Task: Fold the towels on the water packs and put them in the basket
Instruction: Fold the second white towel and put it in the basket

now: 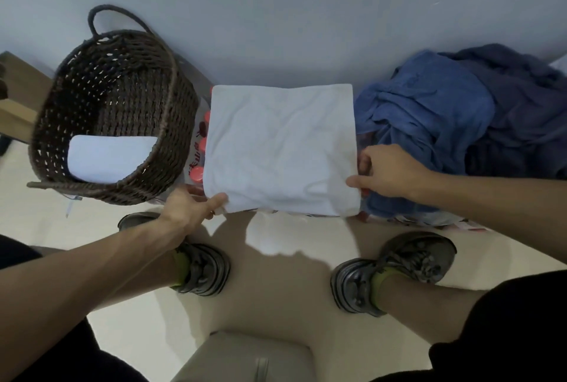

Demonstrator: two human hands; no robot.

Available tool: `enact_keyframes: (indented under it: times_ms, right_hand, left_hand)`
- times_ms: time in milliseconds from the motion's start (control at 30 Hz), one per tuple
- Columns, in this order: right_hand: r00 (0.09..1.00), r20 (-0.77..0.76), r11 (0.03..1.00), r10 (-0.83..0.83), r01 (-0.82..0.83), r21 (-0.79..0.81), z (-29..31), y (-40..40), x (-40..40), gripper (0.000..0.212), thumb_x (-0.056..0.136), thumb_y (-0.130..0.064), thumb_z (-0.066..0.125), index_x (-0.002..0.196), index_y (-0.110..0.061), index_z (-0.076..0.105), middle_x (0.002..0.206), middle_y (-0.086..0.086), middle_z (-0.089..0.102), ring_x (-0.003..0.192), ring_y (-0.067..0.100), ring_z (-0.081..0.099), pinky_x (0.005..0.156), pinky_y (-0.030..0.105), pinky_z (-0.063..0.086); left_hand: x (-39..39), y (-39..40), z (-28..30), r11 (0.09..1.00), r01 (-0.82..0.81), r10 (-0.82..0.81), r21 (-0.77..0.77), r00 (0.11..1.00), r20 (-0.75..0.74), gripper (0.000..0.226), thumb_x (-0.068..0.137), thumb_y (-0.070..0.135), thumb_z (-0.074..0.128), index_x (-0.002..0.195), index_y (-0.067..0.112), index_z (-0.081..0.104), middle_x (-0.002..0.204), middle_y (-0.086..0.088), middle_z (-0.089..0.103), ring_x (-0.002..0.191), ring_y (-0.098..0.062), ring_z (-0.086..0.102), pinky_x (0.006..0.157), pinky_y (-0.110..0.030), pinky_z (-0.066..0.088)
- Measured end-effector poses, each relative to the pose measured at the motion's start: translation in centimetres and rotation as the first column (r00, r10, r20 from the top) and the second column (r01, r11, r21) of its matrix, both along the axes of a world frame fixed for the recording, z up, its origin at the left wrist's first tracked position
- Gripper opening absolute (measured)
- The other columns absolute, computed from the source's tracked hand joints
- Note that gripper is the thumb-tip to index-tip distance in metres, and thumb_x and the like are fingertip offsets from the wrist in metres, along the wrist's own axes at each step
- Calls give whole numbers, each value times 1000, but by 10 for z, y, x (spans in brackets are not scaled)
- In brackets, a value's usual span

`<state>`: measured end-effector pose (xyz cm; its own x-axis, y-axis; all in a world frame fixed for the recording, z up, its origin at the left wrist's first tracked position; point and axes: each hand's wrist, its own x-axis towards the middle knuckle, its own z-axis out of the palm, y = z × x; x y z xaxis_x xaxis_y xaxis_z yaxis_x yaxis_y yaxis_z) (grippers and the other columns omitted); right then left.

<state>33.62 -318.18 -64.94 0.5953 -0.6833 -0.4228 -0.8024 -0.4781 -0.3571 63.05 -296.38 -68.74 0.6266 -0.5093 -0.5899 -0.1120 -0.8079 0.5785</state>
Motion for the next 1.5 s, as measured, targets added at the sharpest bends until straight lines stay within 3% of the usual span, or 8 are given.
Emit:
enact_keyframes:
  times_ms: [267, 467, 800, 933, 1067, 1267, 1400, 1500]
  right_hand:
    - [995, -88, 997, -52, 56, 46, 3, -2, 10, 35, 79, -44, 75, 67, -12, 73, 64, -3, 71, 64, 11, 64, 64, 29, 51]
    - [959, 18, 935, -284, 272, 229, 3, 13, 14, 27, 75, -27, 76, 63, -12, 57, 65, 6, 69, 61, 20, 63, 57, 32, 50]
    - [762, 42, 570, -646, 444, 691, 10, 13, 7, 25, 83, -14, 77, 96, 0, 61, 84, 11, 73, 66, 22, 70, 56, 29, 58]
    - [757, 10, 591, -654, 502, 631, 5, 21, 5, 29, 84, -24, 77, 93, -8, 54, 60, 9, 48, 42, 14, 41, 38, 24, 35]
    - [840, 33, 743, -542, 461, 485, 2, 28, 5, 38, 87, -35, 73, 83, 0, 59, 73, 12, 66, 58, 23, 61, 59, 37, 56]
    - [807, 29, 703, -590, 495, 510, 10, 26, -7, 30, 88, -17, 73, 106, -15, 48, 91, 14, 69, 75, 30, 73, 71, 45, 62]
    - [759, 51, 607, -650, 477, 636, 22, 15, -8, 16, 90, -2, 66, 101, -9, 56, 95, 16, 64, 66, 23, 57, 54, 30, 51]
    - [705, 30, 483, -708, 453, 749, 29, 8, -9, 16, 94, 4, 55, 99, -8, 63, 96, 12, 62, 67, 19, 53, 53, 27, 45]
  left_hand:
    - [19, 6, 6, 993, 55, -32, 100, 975, -221, 26, 74, 33, 83, 80, 11, 71, 52, 6, 59, 58, -16, 48, 54, -26, 41]
    - [25, 19, 16, 987, -51, 104, 153, 924, -369, 37, 75, 20, 82, 98, -2, 65, 93, -10, 64, 88, -24, 62, 79, -37, 57]
    - [9, 15, 44, 974, -216, 224, 62, 913, -341, 34, 77, 2, 78, 98, 5, 52, 100, -14, 62, 74, -26, 66, 48, -27, 57]
    - [10, 15, 64, 1000, 24, -24, -4, 996, -82, 30, 85, -1, 71, 94, 7, 44, 91, -16, 60, 63, -25, 61, 43, -24, 53]
    - [20, 3, 96, 967, 254, -247, 7, 946, -209, 15, 90, -7, 61, 100, 3, 57, 80, -15, 56, 43, -17, 54, 35, -21, 43]
    - [61, -28, 133, 907, 421, -373, 31, 834, -406, 24, 75, 13, 79, 99, 10, 76, 74, -12, 67, 57, -19, 61, 50, -20, 52]
    - [80, -55, 151, 689, 723, -659, 53, 656, -368, 61, 50, 35, 98, 106, 31, 75, 93, -6, 72, 84, -21, 70, 79, -26, 55]
    - [78, -74, 156, 552, 832, -812, 57, 552, -188, 53, 51, 38, 95, 99, 37, 74, 79, 3, 73, 71, -11, 68, 66, -14, 51]
